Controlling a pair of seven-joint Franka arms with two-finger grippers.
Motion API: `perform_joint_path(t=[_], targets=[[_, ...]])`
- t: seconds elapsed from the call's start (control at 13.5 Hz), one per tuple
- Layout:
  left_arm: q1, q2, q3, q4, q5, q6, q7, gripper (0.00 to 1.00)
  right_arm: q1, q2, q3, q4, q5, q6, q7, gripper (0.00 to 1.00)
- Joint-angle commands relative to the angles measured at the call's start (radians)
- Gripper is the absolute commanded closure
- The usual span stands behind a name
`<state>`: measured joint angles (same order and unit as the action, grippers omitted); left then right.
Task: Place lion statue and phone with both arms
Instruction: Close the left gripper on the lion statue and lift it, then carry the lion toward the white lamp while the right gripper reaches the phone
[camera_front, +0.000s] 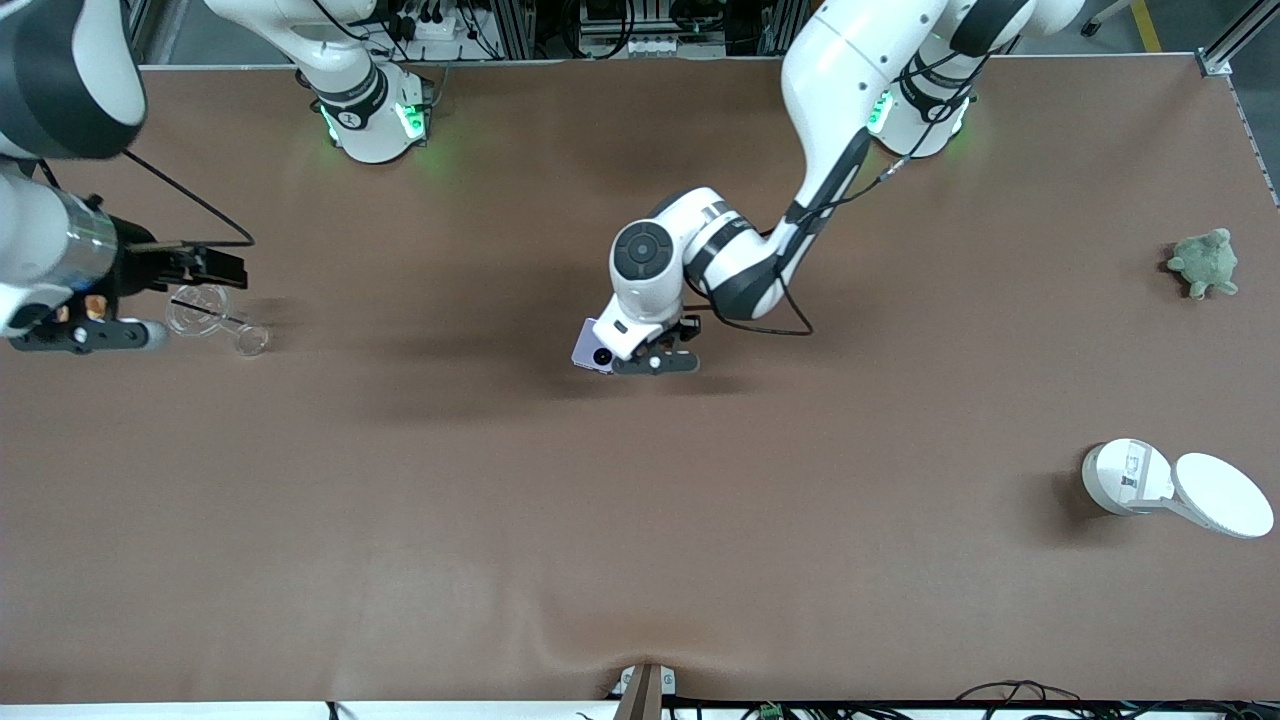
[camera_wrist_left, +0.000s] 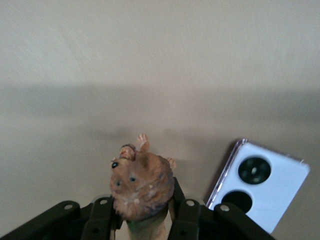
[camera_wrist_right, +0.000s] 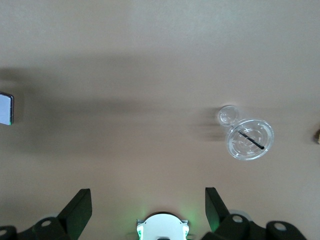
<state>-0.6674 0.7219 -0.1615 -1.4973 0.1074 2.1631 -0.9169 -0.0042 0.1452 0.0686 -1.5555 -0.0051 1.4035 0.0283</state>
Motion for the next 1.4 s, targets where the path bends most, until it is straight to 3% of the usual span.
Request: perform_joint_path(t=[0.0,0.3,0.59,0.81,1.11,1.33], targets=[[0.086,-0.105,-0.004,-0.006,0.011,-0.086,-0.036,0.90,0.062,-0.003,0.002,0.026,0.004,-0.047,0.002,0.00],[0.286,-0.180,-0.004,-0.004,0.011,-0.193,-0.082,0.89,0.188,0.011,0.002,0.022,0.031,-0.046,0.200,0.00],[0.480,-0.155,-0.003,-0.011,0.029,-0.278,-0.041,0.85,0.250,0.043,0.002,0.012,0.138,0.020,0.366,0.00],[0.572,-0.104,-0.003,-0.009,0.150,-0.278,0.138,0.85,0.308,0.089,0.002,-0.038,0.165,0.159,0.447,0.00],[0.709,-0.093,-0.003,-0.008,0.196,-0.258,0.490,0.83,0.444,0.171,0.002,-0.075,0.186,0.371,0.677,0.00],[0.747,-0.058,-0.003,-0.008,0.247,-0.178,0.595,0.81,0.548,0.259,0.002,-0.080,0.191,0.521,0.732,0.00]])
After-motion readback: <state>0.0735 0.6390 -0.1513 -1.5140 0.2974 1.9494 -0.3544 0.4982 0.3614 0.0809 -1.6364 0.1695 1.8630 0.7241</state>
